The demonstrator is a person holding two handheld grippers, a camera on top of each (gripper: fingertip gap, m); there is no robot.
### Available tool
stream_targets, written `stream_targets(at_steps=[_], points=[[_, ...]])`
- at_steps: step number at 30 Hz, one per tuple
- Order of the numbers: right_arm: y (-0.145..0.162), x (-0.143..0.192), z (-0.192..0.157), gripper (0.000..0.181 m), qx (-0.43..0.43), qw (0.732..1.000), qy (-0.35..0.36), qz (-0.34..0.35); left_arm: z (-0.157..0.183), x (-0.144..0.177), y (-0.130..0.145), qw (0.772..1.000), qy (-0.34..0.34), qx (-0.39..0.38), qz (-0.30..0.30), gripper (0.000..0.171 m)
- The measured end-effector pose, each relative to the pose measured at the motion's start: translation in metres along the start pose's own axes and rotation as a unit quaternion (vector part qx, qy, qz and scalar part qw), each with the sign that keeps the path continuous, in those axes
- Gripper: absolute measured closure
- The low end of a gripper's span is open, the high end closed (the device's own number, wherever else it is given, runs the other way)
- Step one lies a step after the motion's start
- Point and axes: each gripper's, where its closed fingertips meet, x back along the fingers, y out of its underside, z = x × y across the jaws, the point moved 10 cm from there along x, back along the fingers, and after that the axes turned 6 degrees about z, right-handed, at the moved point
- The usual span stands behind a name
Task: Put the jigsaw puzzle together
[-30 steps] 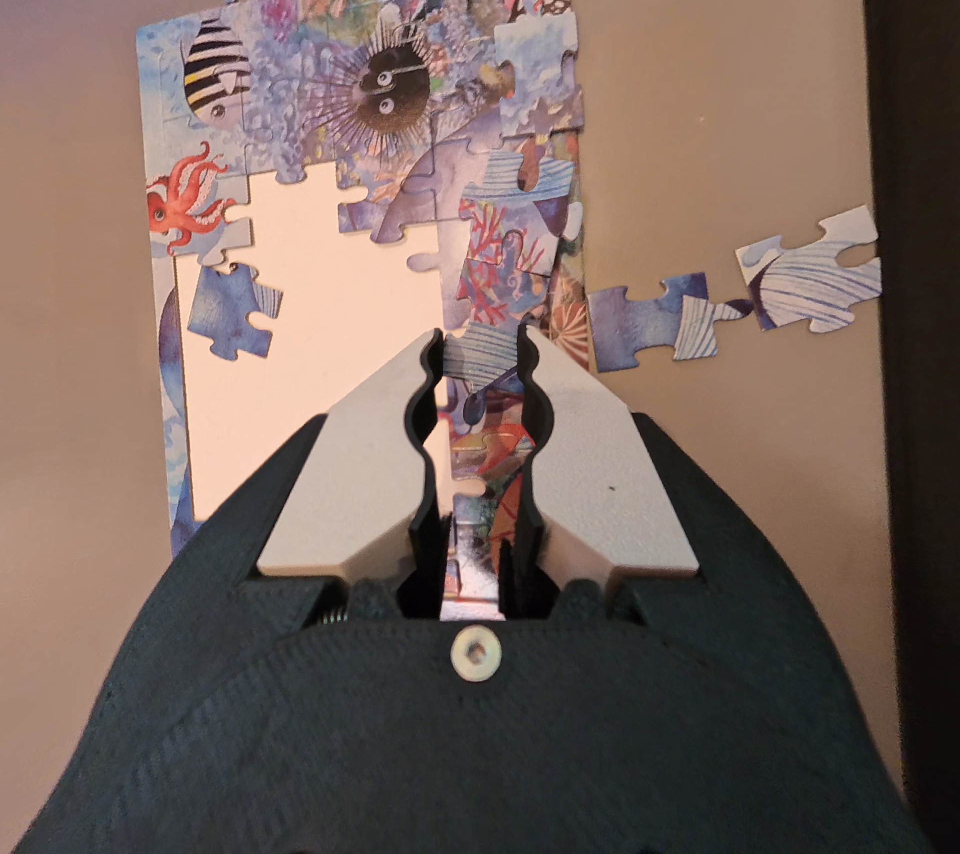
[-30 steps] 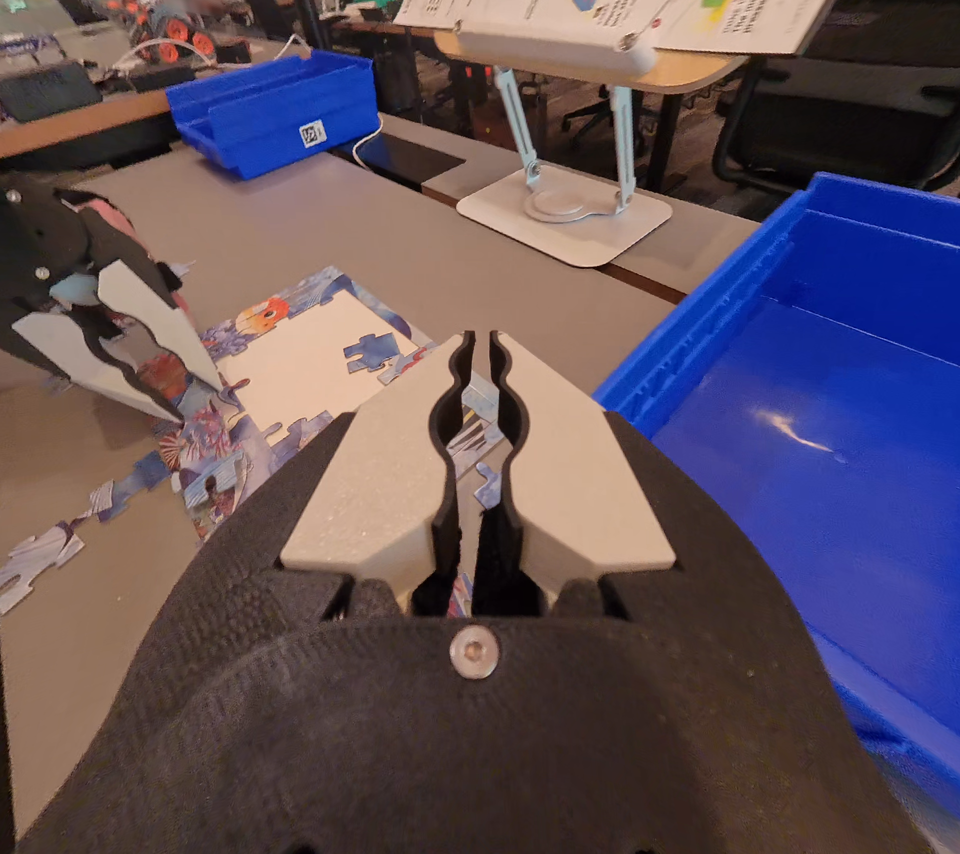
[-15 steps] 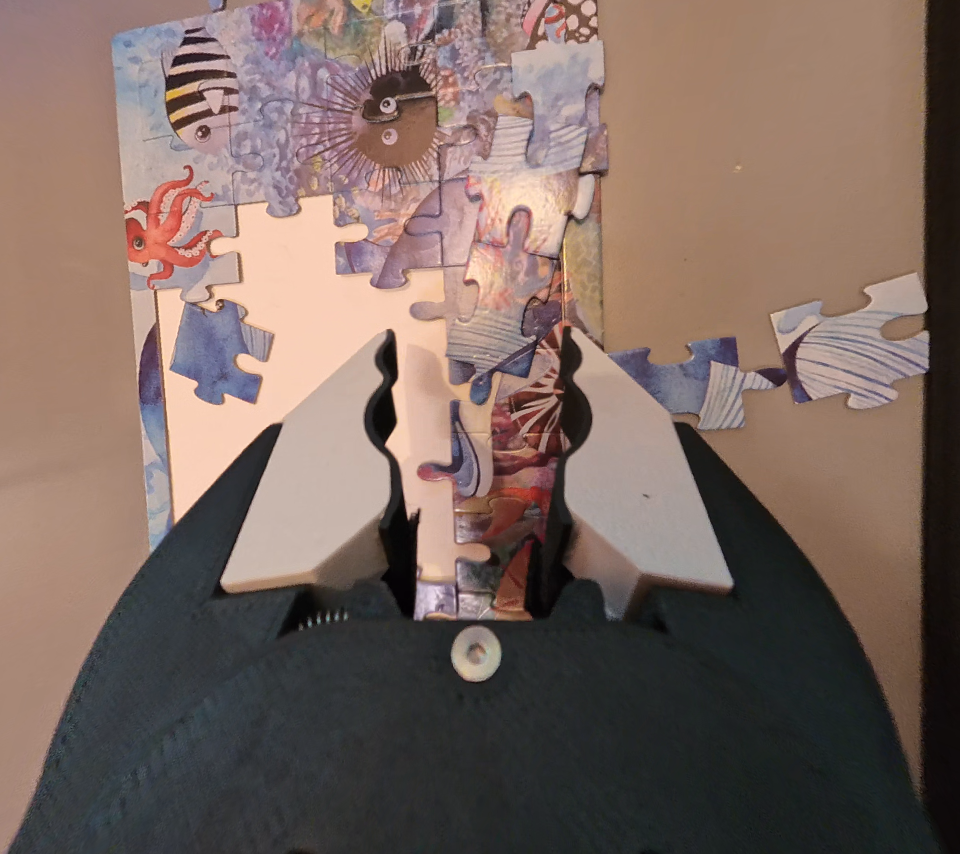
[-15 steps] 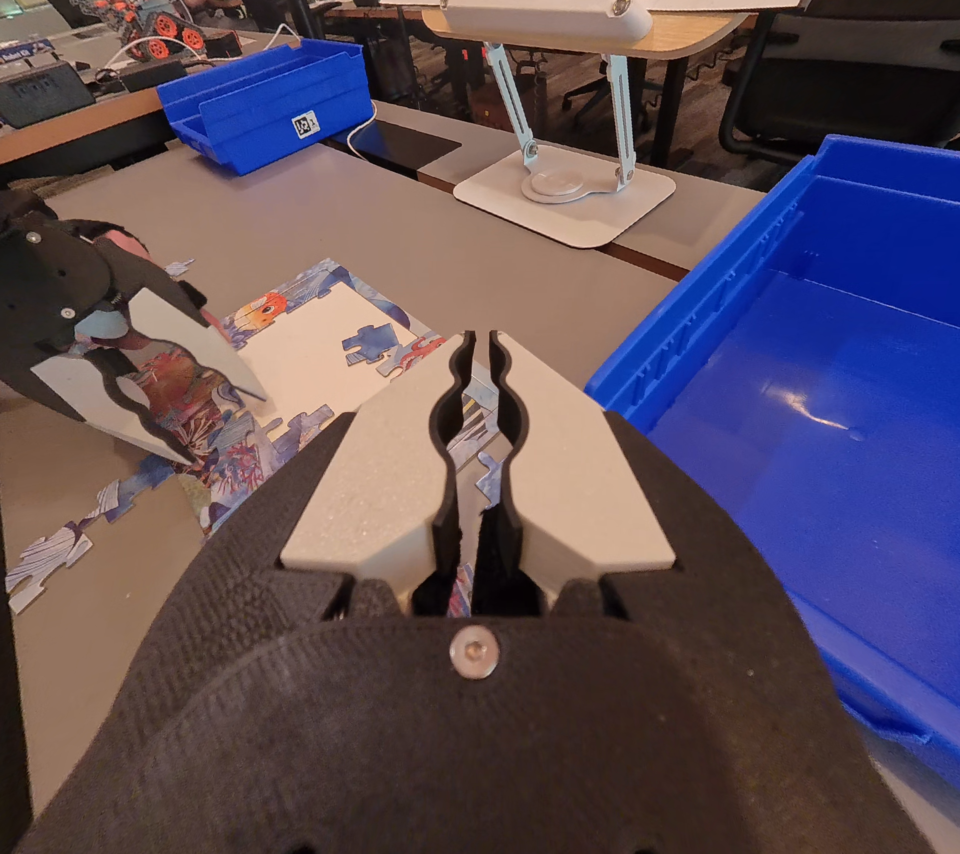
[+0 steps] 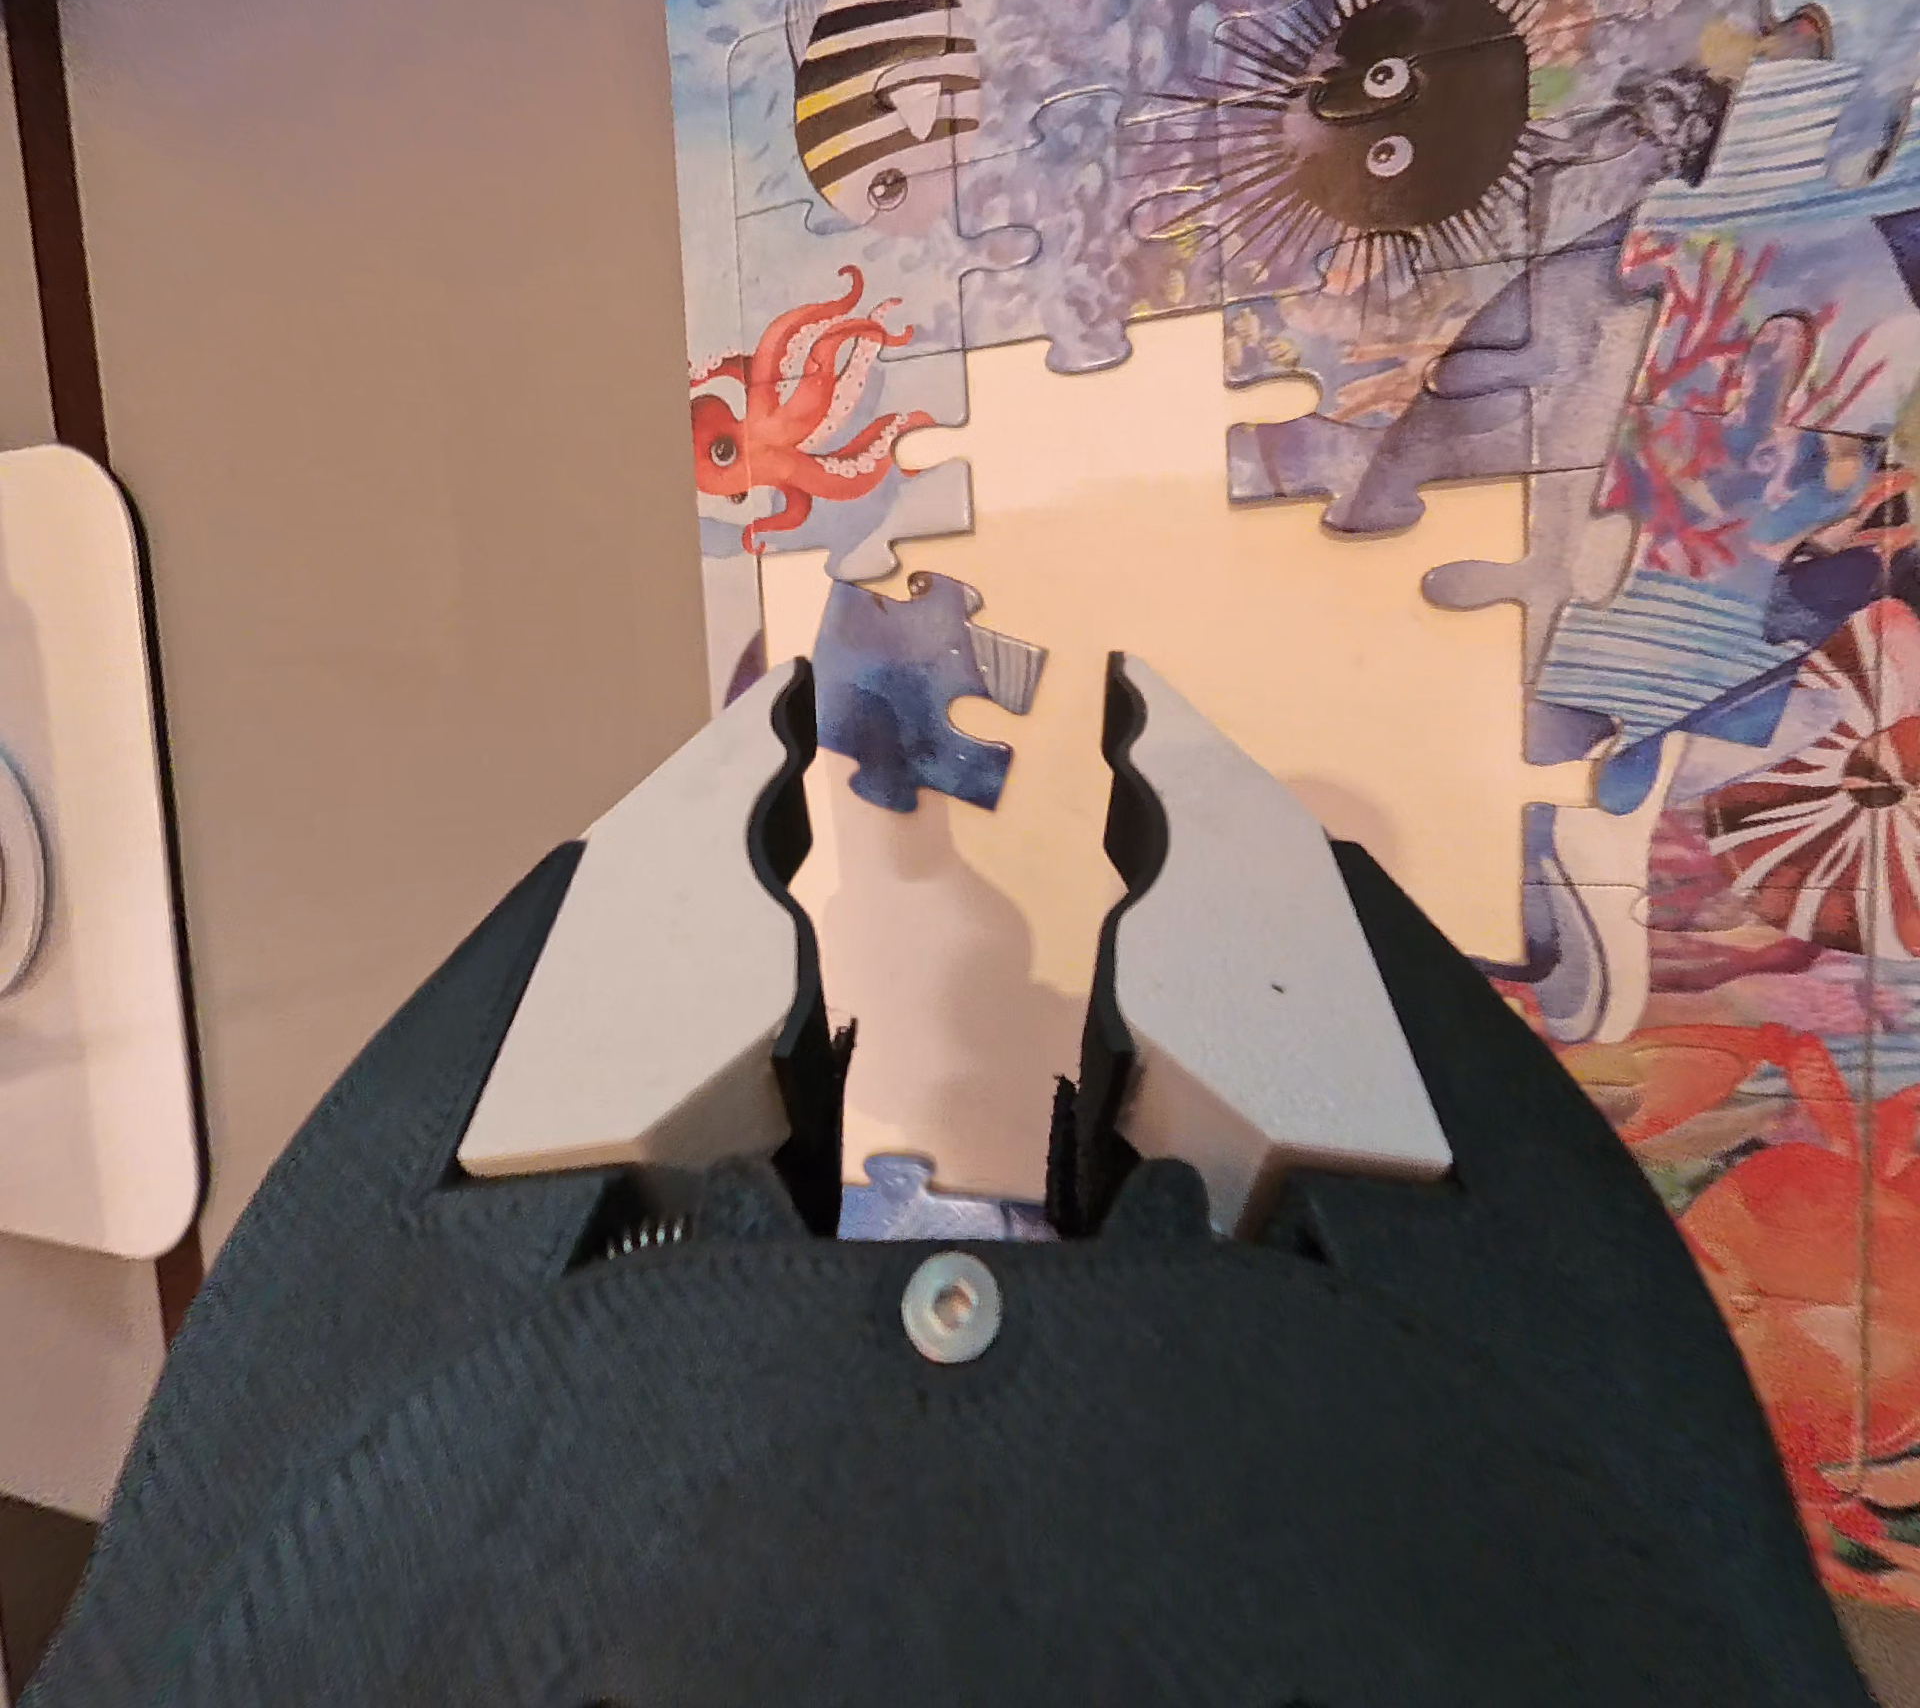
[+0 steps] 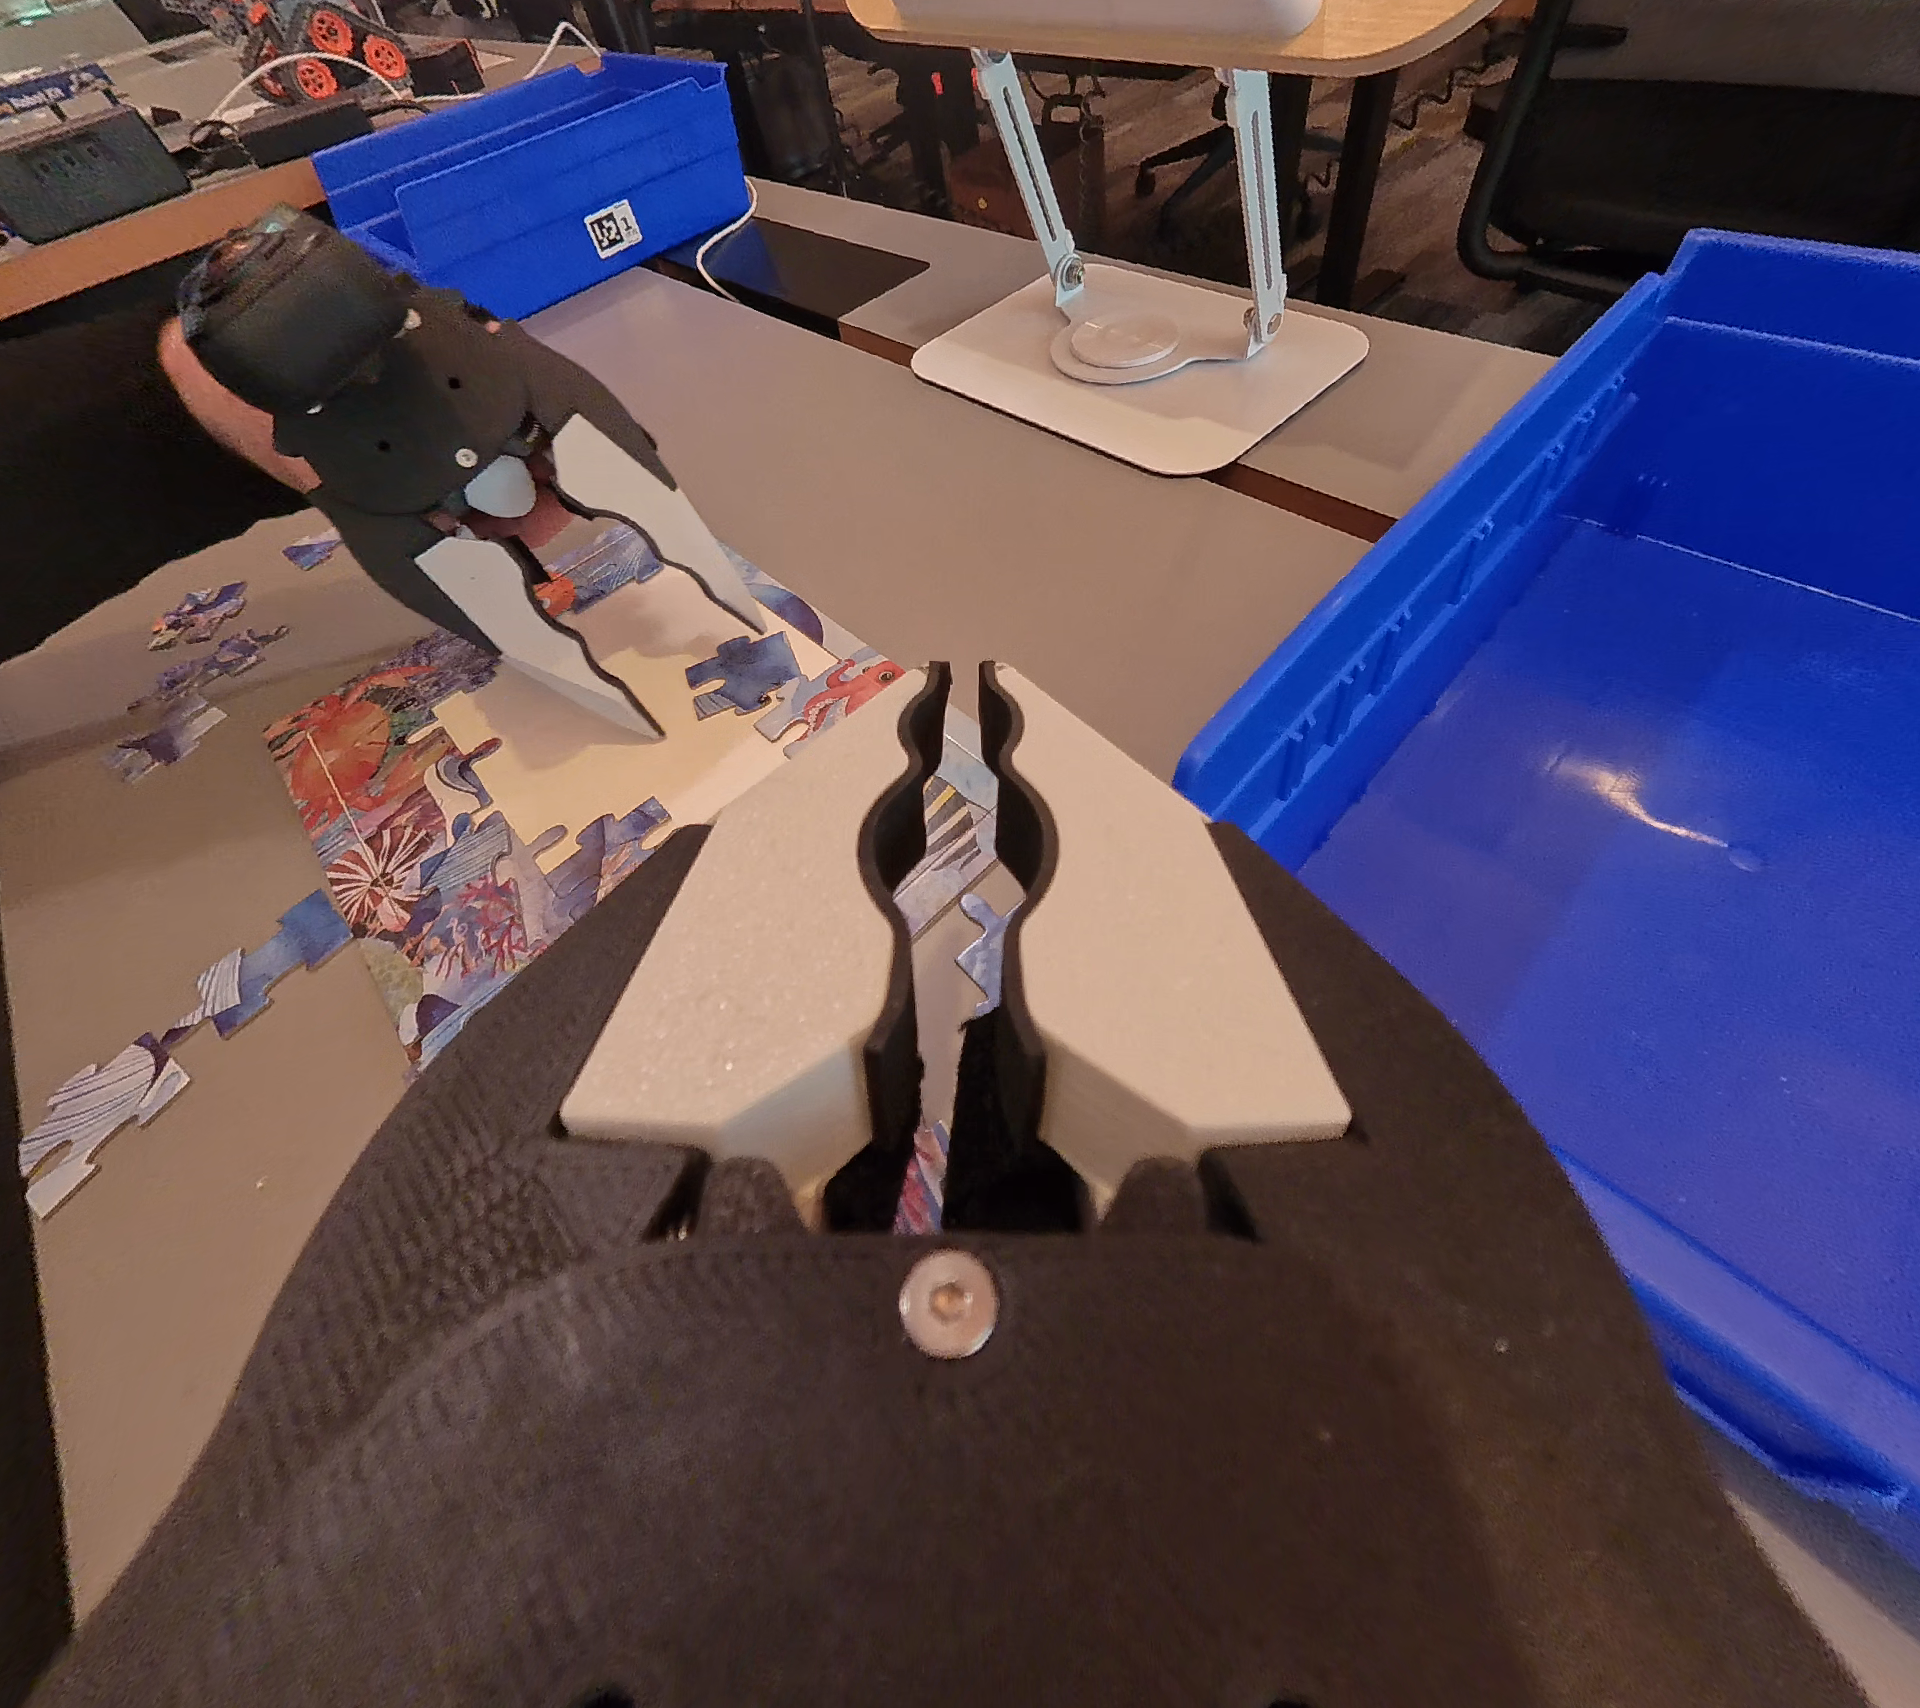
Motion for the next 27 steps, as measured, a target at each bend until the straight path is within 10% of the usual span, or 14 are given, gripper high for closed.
stream_targets(at_steps=[12, 27], points=[[0.004, -0.003, 0.003, 0.177, -0.007, 1.0, -0.002, -0.011, -0.027, -0.013, -0.004, 0.99, 0.141, 0.017, 0.0, 0.125], [0.007, -0.005, 0.004, 0.176, -0.01, 1.0, -0.005, -0.02, -0.005, 0.004, 0.001, 0.998, 0.059, -0.016, -0.003, 0.127]])
